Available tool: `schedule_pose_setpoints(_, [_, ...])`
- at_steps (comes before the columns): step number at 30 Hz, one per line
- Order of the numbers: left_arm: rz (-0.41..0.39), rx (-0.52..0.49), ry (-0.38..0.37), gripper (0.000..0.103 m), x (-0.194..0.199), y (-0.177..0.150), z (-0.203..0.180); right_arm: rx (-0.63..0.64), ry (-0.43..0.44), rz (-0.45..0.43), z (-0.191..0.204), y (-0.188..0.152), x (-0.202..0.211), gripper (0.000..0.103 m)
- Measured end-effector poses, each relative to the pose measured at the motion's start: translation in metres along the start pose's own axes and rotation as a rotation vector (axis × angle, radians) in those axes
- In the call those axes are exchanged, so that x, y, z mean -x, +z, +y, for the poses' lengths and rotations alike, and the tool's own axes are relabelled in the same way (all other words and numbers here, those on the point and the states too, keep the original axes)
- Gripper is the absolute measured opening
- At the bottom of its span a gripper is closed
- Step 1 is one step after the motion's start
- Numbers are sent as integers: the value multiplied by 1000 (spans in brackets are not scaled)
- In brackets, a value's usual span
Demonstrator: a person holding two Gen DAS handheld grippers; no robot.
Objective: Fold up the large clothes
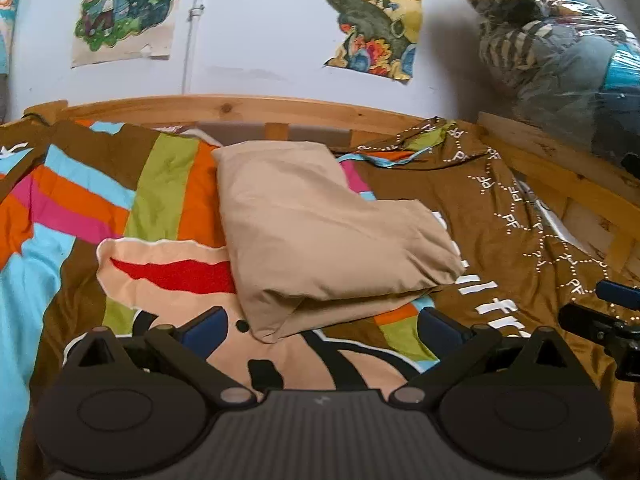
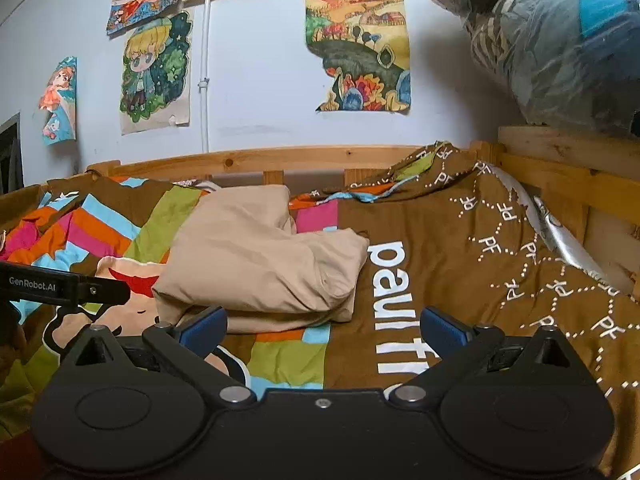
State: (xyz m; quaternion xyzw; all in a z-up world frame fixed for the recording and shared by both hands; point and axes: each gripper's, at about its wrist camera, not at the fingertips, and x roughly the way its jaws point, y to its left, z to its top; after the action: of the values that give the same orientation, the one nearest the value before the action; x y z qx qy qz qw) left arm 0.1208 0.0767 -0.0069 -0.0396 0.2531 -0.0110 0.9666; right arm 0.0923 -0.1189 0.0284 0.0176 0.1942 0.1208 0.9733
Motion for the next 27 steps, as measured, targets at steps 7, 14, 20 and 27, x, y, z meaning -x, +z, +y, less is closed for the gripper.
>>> schedule_pose_setpoints(7, [10, 26, 19, 102, -2, -4, 9, -17, -8, 17, -3, -2, -4, 102])
schedule_pose_setpoints(14, [25, 33, 16, 102, -3, -6, 11, -13, -10, 17, -3, -3, -3, 102])
schedule_pose_setpoints(20, [27, 33, 15, 102, -3, -7, 11, -12, -12, 17, -3, -3, -4, 102])
schedule_pose_setpoints(27, [33, 36, 17, 102, -4, -8, 11, -12, -11, 17, -2, -3, -4, 102])
